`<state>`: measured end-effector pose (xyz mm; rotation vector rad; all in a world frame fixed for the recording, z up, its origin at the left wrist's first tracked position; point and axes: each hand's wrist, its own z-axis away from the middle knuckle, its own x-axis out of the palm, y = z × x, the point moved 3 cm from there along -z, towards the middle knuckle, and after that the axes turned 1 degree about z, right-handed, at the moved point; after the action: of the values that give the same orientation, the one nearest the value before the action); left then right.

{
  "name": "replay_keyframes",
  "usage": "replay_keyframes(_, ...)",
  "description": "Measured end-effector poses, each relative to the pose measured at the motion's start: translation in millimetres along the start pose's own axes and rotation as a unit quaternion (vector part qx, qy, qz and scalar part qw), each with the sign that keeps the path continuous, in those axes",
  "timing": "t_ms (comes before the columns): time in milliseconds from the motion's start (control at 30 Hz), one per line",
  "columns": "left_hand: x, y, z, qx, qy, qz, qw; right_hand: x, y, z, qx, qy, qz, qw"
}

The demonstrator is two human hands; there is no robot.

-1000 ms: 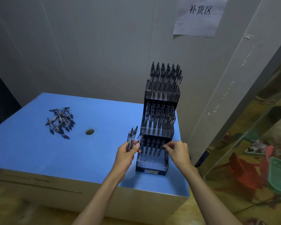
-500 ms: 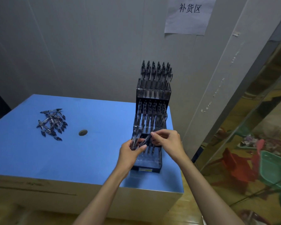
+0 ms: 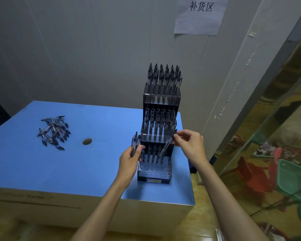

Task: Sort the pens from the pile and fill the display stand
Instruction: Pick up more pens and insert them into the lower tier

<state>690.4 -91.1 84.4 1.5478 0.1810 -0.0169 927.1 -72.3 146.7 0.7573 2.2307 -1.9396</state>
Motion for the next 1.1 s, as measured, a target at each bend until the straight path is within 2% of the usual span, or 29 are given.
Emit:
replay_keyframes(67,-3,-2,-1,0.006,-0.002,-0.008,1.0,-3,-1,0,-0.074,0.008,0.101,0.992)
replay_keyframes(133,-6,-3,-1,0.009,-0.001,-0.014,1.0,-4,1,1,-0.106,0.013,0.139,0.985)
replay_keyframes(467,-14,-8,-1,-0.018,-0.005,-0.006,1.0,12,24,10,-0.133,-0.001,0.199,0.971)
replay_keyframes(833,-19,-11,1,-0.026,-0.007,0.01,1.0,28,54,18,-0.056,-0.057,0.236,0.968)
replay_keyframes(1100,-21,-11,2,-0.043,-0.009,0.022,0.999,27,56,17,-0.029,-0.054,0.264,0.962)
